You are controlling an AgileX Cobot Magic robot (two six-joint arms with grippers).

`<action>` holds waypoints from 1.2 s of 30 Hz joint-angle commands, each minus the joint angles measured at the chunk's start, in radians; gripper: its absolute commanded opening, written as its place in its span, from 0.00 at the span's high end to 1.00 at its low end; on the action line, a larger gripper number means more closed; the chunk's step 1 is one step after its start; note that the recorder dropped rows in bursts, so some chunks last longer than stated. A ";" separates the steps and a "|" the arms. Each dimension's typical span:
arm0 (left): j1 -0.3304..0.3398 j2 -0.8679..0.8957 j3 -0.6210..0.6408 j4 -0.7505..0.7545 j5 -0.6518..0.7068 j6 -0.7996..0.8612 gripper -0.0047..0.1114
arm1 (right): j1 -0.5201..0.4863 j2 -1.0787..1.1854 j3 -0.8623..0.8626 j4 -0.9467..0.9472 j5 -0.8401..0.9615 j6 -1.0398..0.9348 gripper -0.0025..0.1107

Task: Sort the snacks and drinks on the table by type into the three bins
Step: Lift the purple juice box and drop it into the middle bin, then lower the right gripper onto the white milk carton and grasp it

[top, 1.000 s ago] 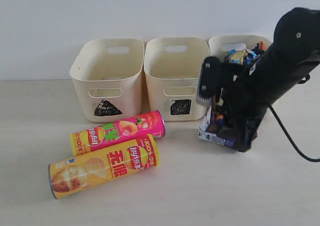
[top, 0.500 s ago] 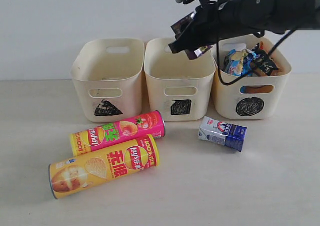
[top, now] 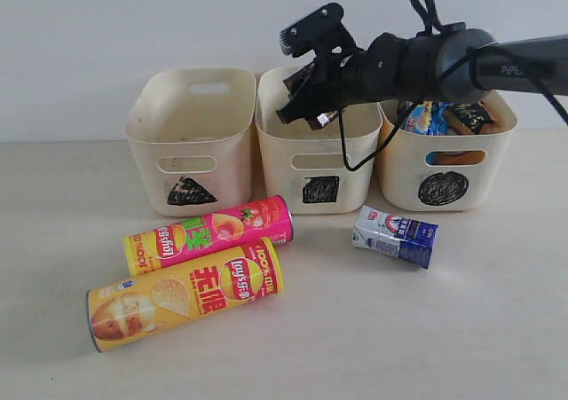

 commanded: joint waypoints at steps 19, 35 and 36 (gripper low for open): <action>-0.001 -0.003 -0.003 -0.004 -0.004 0.001 0.92 | -0.001 -0.245 -0.016 -0.174 0.604 -0.006 0.26; -0.001 -0.003 -0.003 -0.004 -0.008 0.001 0.92 | -0.079 -0.288 -0.016 -0.276 1.121 -0.031 0.98; -0.001 -0.003 -0.003 -0.004 -0.008 0.001 0.92 | -0.113 -0.288 -0.016 -0.176 1.124 -0.051 0.98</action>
